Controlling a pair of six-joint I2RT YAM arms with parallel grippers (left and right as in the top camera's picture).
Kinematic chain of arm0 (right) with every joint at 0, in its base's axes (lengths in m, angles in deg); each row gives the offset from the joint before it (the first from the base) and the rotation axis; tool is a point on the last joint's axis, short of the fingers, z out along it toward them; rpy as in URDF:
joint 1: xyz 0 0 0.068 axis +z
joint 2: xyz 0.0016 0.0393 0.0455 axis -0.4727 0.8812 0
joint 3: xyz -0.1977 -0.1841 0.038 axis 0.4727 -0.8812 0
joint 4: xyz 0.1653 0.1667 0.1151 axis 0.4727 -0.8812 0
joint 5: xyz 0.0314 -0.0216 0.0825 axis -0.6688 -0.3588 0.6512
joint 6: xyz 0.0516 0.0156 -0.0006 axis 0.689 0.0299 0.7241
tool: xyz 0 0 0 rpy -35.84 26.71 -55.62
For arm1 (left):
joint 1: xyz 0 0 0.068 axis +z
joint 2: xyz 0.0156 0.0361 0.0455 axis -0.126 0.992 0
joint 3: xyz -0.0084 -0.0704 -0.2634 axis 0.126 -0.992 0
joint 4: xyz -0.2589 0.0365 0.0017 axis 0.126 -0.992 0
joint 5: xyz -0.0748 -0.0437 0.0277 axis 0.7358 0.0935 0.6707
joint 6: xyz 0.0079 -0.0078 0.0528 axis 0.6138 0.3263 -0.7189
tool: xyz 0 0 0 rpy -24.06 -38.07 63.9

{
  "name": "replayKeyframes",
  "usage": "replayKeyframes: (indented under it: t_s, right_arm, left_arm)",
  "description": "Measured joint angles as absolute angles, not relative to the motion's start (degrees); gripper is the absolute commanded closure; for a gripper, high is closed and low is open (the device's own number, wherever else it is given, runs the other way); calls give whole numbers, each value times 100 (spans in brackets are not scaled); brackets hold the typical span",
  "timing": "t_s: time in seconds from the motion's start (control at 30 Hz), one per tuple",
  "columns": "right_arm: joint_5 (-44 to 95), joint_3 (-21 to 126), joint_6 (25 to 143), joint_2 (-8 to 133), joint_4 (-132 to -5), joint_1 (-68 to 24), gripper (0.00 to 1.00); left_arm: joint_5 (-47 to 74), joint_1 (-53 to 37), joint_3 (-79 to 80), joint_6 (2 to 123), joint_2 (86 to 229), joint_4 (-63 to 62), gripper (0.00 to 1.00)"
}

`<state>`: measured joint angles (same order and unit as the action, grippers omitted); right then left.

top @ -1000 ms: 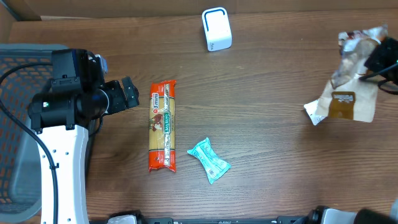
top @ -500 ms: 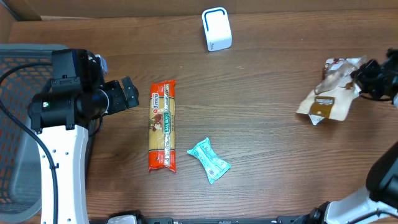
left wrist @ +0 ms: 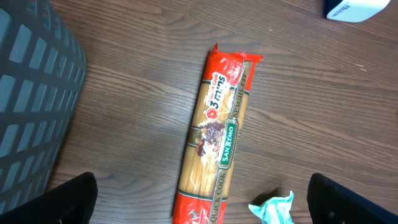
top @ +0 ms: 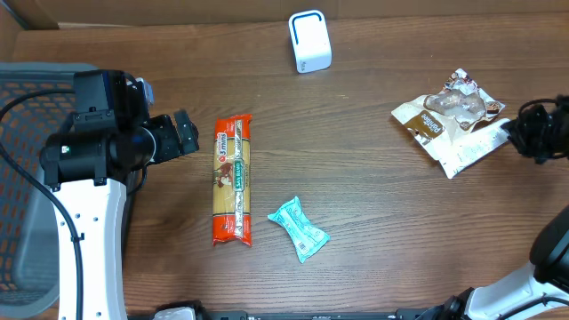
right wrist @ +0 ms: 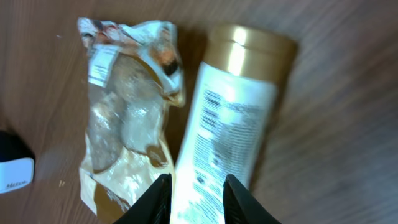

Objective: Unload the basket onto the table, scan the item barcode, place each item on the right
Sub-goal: 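Carry the pouch right and drop it beside the white tube, then reach the right gripper to the mint-green packet and grasp it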

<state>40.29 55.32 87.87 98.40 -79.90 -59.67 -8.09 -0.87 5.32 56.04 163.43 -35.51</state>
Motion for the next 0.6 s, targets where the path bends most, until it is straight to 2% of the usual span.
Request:
replayKeyframes:
  t_s: [0.1,0.2,0.23,0.33,0.4,0.47,0.6]
  right_arm:
    - [3985,5729,8771,9800,-8372,-5974,72]
    - [3990,6013,8710,9617,-8759,-5838,66]
    - [3999,6113,8671,9514,-8892,-5751,62]
    - [4160,6323,8505,9068,-9266,-5320,37]
    - [4392,6402,8256,8788,-9568,-4920,27]
    - [4672,6443,7947,8655,-9841,-4531,21]
    - [5072,6343,7023,8640,-10276,-3469,16]
  left_arm:
    - [-809,-87,532,5604,16343,-3551,0]
    - [-809,-87,532,5604,16343,-3551,0]
    - [-809,-87,532,5604,16343,-3551,0]
    - [-809,-87,532,5604,16343,-3551,1]
    - [-809,-87,532,5604,16343,-3551,0]
    - [-809,-87,532,5604,16343,-3551,1]
    - [-809,-87,532,5604,16343,-3551,0]
